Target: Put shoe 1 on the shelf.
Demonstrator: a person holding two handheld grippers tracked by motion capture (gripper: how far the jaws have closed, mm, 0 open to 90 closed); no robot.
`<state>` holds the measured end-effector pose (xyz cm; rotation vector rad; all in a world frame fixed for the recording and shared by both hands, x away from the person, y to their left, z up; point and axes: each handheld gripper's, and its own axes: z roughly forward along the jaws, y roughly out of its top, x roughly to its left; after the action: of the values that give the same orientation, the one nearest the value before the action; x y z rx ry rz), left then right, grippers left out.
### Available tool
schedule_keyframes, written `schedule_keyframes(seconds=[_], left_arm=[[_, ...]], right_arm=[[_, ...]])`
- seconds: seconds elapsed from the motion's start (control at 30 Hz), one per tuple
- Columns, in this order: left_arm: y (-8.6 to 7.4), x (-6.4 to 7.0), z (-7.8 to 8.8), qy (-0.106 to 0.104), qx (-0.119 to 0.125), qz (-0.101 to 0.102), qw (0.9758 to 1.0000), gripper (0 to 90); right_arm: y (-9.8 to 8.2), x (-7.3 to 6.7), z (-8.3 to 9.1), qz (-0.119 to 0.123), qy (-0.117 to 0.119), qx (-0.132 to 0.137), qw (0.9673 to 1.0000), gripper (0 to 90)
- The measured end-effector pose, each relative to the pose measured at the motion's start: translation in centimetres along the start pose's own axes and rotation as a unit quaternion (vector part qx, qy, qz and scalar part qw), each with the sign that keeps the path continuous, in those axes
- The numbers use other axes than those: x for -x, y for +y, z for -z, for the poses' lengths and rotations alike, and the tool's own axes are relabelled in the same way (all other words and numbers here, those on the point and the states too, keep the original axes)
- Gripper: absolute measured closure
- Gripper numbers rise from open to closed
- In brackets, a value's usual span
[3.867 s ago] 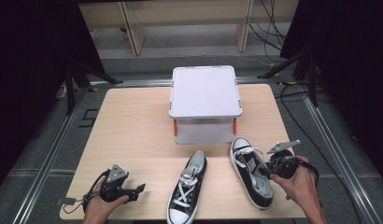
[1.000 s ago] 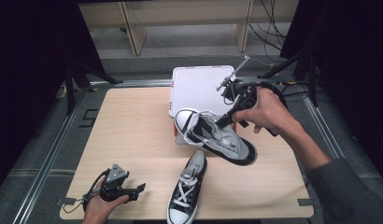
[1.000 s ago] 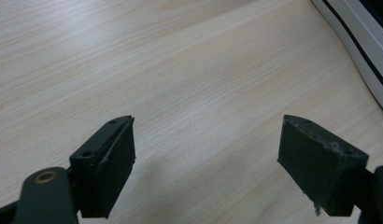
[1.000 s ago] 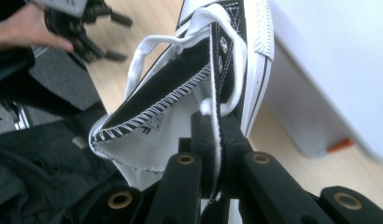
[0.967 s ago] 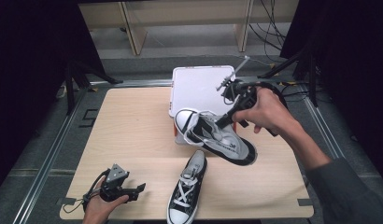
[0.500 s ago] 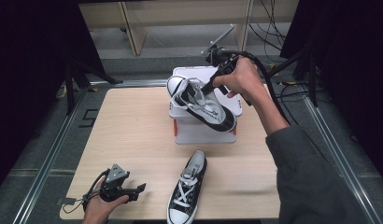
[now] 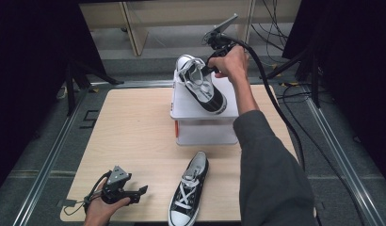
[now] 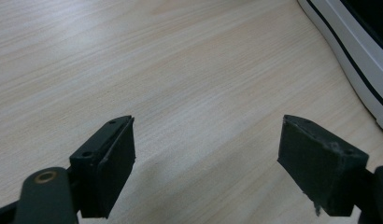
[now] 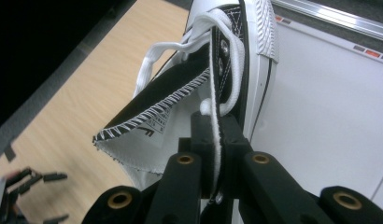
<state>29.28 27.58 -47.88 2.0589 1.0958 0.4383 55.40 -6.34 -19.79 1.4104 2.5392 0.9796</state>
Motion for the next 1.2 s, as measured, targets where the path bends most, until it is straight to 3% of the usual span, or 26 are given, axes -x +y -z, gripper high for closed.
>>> schedule_keyframes(seconds=[0.07, 0.13, 0.17, 0.27, 0.37, 0.47, 0.57, 0.6, 0.63, 0.87, 0.93, 1.17, 1.2], left_arm=[[0.0, 0.0, 0.1, 0.0, -0.005, 0.004, 1.0, 18.4], [0.0, 0.1, 0.1, -0.002, -0.003, 0.004, 1.0, 18.4], [0.1, -0.1, 0.1, -0.004, 0.0, -0.009, 0.9999, 18.4], [0.0, 0.1, 0.2, -0.006, -0.002, -0.001, 1.0, 18.4], [0.0, 0.1, 0.2, -0.009, -0.003, -0.005, 0.9999, 18.4], [0.1, 0.1, 0.3, -0.011, -0.006, -0.011, 0.9999, 18.4], [0.1, 0.2, 0.3, -0.012, -0.005, -0.004, 0.9999, 18.4], [0.0, 0.4, 0.2, -0.012, 0.008, 0.01, 0.9999, 18.4], [0.0, 0.4, 0.2, -0.012, 0.008, 0.01, 0.9999, 18.4], [0.2, 0.2, 0.2, -0.009, 0.002, -0.007, 0.9999, 18.4], [0.1, 0.4, 0.1, -0.008, -0.004, 0.008, 0.9999, 18.4], [0.1, 0.3, 0.1, -0.005, -0.005, 0.007, 0.9999, 18.4], [0.1, 0.2, 0.1, -0.005, -0.002, -0.002, 1.0, 18.4]], right_arm=[[0.2, 0.2, -0.2, -0.007, 0.0, 0.003, 1.0, 88.2], [0.8, 0.6, -0.7, -0.028, 0.002, 0.01, 0.9995, 88.2], [0.8, 0.8, -1.0, -0.034, 0.002, 0.014, 0.9993, 88.2], [1.1, 1.1, -2.0, -0.051, -0.003, 0.021, 0.9985, 88.1], [1.2, 1.2, -2.6, -0.058, -0.005, 0.024, 0.998, 88.1], [1.5, 1.4, -3.5, -0.074, 0.001, 0.028, 0.9969, 88.1], [1.5, 1.8, -4.0, -0.092, 0.007, 0.035, 0.9951, 88.0], [1.4, 2.1, -4.3, -0.096, 0.013, 0.041, 0.9945, 88.1], [1.3, 2.3, -4.4, -0.105, 0.014, 0.042, 0.9935, 88.0], [-0.1, 4.3, -5.0, -0.139, 0.019, 0.048, 0.989, 87.6], [-0.6, 4.5, -5.0, -0.156, 0.027, 0.044, 0.9864, 87.3], [-1.8, 4.9, -4.9, -0.166, 0.029, 0.029, 0.9853, 84.1], [-1.9, 5.1, -4.6, -0.165, 0.03, 0.033, 0.9852, 83.7]])
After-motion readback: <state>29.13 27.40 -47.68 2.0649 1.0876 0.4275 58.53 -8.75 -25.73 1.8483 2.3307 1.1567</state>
